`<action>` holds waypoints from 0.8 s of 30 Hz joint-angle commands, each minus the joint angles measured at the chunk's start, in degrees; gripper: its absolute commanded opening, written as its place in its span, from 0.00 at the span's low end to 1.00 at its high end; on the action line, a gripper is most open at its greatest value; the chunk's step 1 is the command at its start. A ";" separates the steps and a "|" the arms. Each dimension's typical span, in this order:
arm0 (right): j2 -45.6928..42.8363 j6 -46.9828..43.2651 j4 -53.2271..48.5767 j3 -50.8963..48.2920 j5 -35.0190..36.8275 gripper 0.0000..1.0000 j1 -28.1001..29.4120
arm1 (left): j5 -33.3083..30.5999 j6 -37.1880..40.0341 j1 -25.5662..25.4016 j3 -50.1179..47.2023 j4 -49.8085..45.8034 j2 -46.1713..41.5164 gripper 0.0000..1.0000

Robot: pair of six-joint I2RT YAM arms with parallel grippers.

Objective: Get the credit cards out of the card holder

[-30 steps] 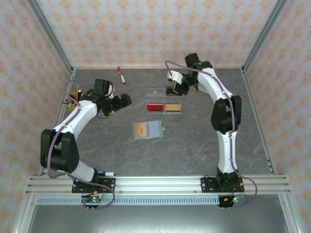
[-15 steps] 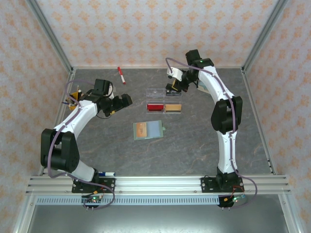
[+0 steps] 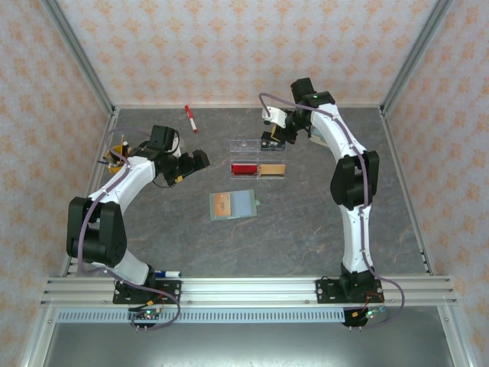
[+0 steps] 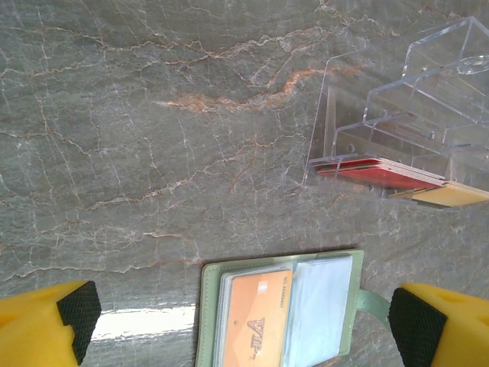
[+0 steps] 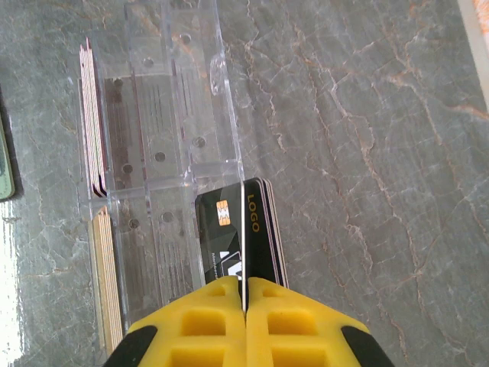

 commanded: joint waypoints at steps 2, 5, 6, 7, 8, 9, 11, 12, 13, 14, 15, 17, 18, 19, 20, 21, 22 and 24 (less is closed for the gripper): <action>0.88 -2.84 -3.26 1.36 0.79 0.00 -0.26 | 0.98 -0.14 0.52 0.32 0.46 0.22 1.00; 0.83 -3.48 -4.83 1.51 0.71 0.00 -0.25 | 1.15 -0.21 0.51 0.14 0.63 0.26 1.00; 0.85 -3.62 -5.41 1.62 0.58 0.00 -0.25 | 1.16 -0.23 0.55 0.05 0.72 0.31 1.00; 0.85 -3.71 -6.05 1.71 0.38 0.00 -0.24 | 1.24 -0.23 0.51 -0.04 0.81 0.25 1.00; 0.89 -3.83 -6.60 1.83 0.27 0.00 -0.24 | 1.33 -0.34 0.55 -0.09 0.95 0.29 1.00; 1.05 -3.94 -7.50 2.09 0.19 0.00 -0.20 | 1.42 -0.39 0.51 -0.21 1.06 0.31 1.00; 1.27 -4.16 -9.14 2.65 0.09 0.00 -0.26 | 1.55 -0.41 0.51 -0.39 1.30 0.31 1.00; 1.37 -4.04 -9.89 2.92 0.09 0.00 -0.24 | 1.60 -0.41 0.56 -0.48 1.42 0.34 1.00; 1.38 -3.84 -10.83 3.19 0.09 0.00 -0.28 | 1.60 -0.46 0.53 -0.52 1.43 0.34 1.00; 1.38 -4.16 -11.78 3.37 0.09 0.00 -0.23 | 1.60 -0.37 0.54 -0.47 1.43 0.47 1.00; 1.31 -4.16 -12.32 3.46 0.10 0.00 -0.21 | 1.51 -0.34 0.51 -0.40 1.43 0.65 1.00; 1.29 -3.41 -12.45 3.21 0.27 0.01 -0.20 | 1.66 -0.23 0.55 -0.18 1.43 0.99 1.00; 1.31 -3.27 -12.50 3.10 0.35 0.02 -0.20 | 1.77 -0.27 0.51 0.02 1.43 1.38 1.00; 1.28 -2.79 -12.21 2.95 0.57 0.04 -0.20 | 1.91 -0.23 0.51 0.13 1.52 1.53 1.00; 1.34 -2.26 -11.79 2.93 0.78 0.06 -0.20 | 2.03 -0.36 0.51 0.29 1.61 1.83 1.00; 1.24 -1.64 -11.25 2.94 0.96 0.08 -0.19 | 2.21 -0.40 0.53 0.39 1.69 1.99 1.00; 1.29 -1.11 -10.75 2.94 1.19 0.09 -0.24 | 2.32 -0.55 0.51 0.40 1.82 2.11 1.00; 1.24 -0.12 -9.58 2.94 1.41 0.12 -0.20 | 2.48 -0.62 0.51 0.40 2.00 2.23 1.00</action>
